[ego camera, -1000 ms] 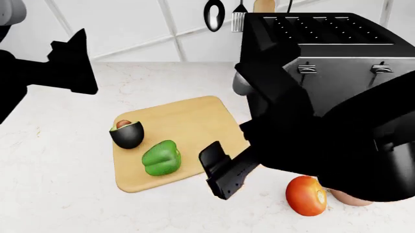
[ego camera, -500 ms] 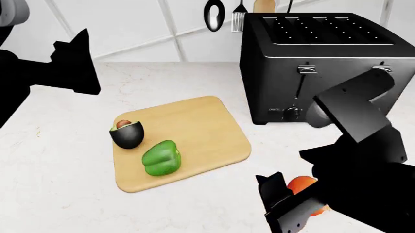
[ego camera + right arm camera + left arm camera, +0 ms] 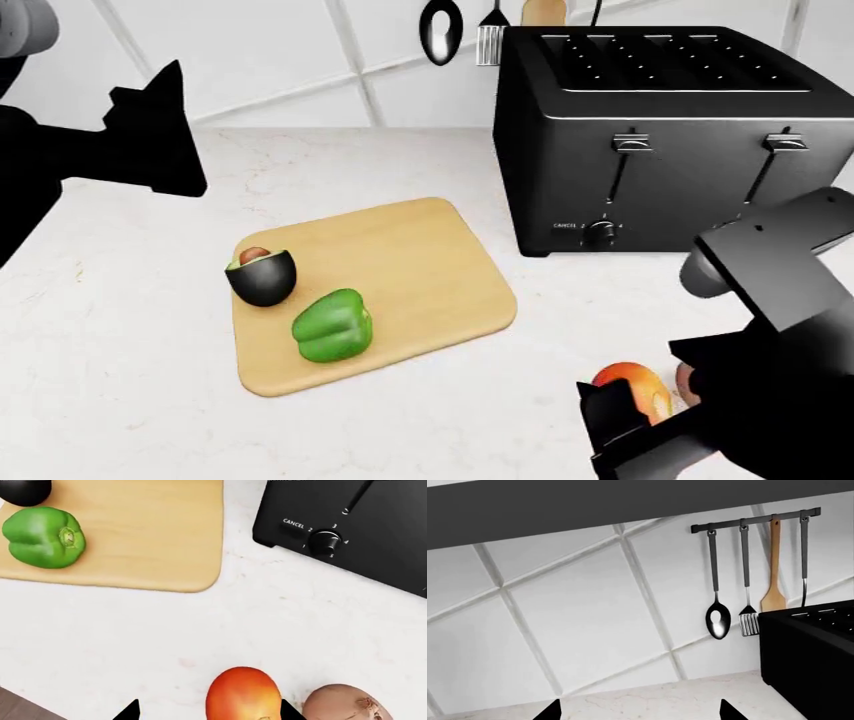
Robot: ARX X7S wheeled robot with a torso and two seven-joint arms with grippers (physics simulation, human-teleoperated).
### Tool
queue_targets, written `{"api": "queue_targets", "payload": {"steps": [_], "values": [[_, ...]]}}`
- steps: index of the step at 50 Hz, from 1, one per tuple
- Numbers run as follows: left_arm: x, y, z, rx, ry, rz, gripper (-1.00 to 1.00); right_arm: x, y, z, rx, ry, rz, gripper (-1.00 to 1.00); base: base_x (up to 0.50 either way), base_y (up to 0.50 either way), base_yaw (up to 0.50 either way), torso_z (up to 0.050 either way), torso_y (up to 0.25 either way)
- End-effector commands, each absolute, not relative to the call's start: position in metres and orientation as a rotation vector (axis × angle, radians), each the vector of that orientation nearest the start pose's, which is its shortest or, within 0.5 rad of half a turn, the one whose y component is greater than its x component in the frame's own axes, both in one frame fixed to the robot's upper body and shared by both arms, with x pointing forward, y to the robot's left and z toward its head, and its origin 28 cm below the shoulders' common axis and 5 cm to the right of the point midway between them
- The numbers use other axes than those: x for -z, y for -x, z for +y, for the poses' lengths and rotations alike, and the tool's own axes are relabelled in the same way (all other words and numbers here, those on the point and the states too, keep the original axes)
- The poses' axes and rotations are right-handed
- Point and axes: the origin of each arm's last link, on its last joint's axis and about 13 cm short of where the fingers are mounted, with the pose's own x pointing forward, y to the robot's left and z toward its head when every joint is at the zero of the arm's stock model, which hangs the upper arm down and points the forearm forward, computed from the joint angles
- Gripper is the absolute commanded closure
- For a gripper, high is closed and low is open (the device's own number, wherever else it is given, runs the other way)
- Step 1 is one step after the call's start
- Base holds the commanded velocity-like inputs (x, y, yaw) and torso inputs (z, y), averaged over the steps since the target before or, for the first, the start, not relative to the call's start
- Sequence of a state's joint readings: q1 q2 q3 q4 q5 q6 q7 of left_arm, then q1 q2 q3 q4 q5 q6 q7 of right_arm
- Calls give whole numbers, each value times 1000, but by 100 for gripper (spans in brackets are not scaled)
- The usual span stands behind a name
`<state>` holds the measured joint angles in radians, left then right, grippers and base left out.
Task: Place the avocado, onion, tomato and bell pepper on the cutting board.
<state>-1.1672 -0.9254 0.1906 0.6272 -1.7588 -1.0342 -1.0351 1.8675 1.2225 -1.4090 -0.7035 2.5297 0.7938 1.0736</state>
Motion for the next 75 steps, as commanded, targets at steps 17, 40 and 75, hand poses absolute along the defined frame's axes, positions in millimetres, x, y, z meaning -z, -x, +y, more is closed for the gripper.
{"api": "queue_targets", "payload": {"steps": [17, 40, 75], "values": [[-322, -189, 261, 43, -128, -163, -100, -276, -159, -145, -279, 238, 779, -100, 0, 0, 0, 0, 0], [-322, -188, 263, 37, -124, -172, -100, -258, -162, -147, -251, 251, 826, -100, 0, 0, 0, 0, 0], [-326, -184, 261, 31, -115, -181, -100, -274, -162, -142, -251, 308, 754, 100, 0, 0, 0, 0, 0]]}}
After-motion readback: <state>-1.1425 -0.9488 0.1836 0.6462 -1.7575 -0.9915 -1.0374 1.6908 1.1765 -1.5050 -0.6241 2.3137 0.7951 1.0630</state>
